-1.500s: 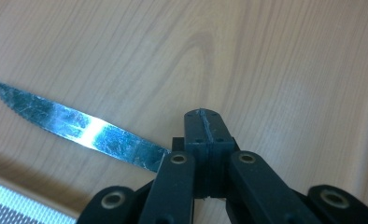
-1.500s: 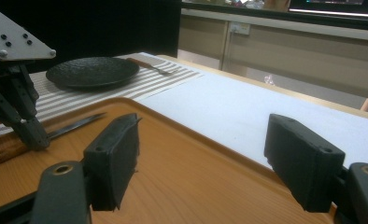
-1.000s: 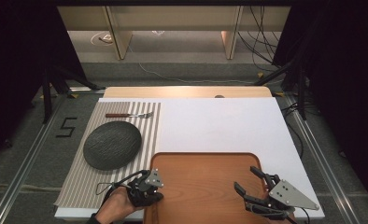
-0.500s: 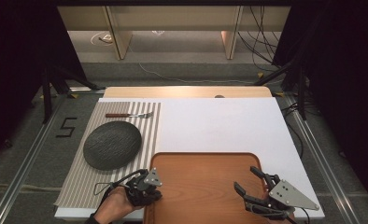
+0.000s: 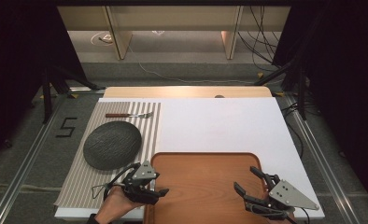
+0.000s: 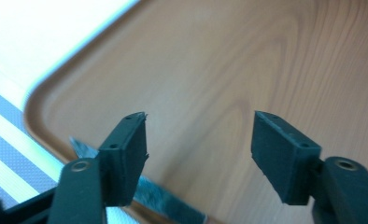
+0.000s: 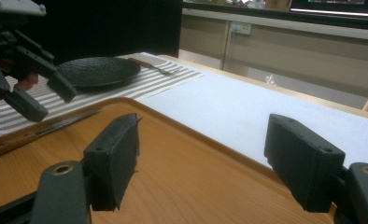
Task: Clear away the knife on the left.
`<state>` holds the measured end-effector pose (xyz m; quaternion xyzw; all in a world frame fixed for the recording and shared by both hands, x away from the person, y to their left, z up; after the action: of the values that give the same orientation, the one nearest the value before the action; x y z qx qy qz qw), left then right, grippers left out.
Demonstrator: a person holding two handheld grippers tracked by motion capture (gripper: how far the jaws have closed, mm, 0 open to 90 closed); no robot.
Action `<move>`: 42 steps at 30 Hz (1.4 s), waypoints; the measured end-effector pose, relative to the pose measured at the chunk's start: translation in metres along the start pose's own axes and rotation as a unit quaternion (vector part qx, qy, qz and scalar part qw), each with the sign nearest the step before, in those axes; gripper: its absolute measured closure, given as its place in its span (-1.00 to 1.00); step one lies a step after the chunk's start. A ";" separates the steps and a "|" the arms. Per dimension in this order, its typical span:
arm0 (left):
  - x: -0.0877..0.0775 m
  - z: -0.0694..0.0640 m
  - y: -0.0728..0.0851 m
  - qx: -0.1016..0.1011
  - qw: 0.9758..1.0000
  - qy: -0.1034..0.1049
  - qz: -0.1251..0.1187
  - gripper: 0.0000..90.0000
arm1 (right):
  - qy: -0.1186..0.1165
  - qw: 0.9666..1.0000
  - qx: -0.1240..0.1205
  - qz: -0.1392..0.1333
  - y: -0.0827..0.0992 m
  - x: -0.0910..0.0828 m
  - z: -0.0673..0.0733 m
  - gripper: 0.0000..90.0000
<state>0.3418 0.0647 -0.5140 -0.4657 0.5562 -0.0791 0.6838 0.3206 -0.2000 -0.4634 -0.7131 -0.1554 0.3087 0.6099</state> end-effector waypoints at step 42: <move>-0.048 -0.009 -0.016 -0.012 0.973 -0.010 -0.231 -0.54 | -0.003 1.000 0.001 0.001 0.001 0.000 0.001 -0.39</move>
<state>0.3235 0.0813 -0.4695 -0.5905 0.4276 -0.2239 0.6468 0.3194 -0.1994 -0.4640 -0.7118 -0.1565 0.3116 0.6096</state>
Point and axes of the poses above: each handheld gripper's, and its own axes: x roughly forward along the jaws, y roughly out of its underside, z roughly to its left, the point moved 10 cm from there along x, roughly forward along the jaws, and after that the axes turned 2 degrees about z, right-handed, at the moved point
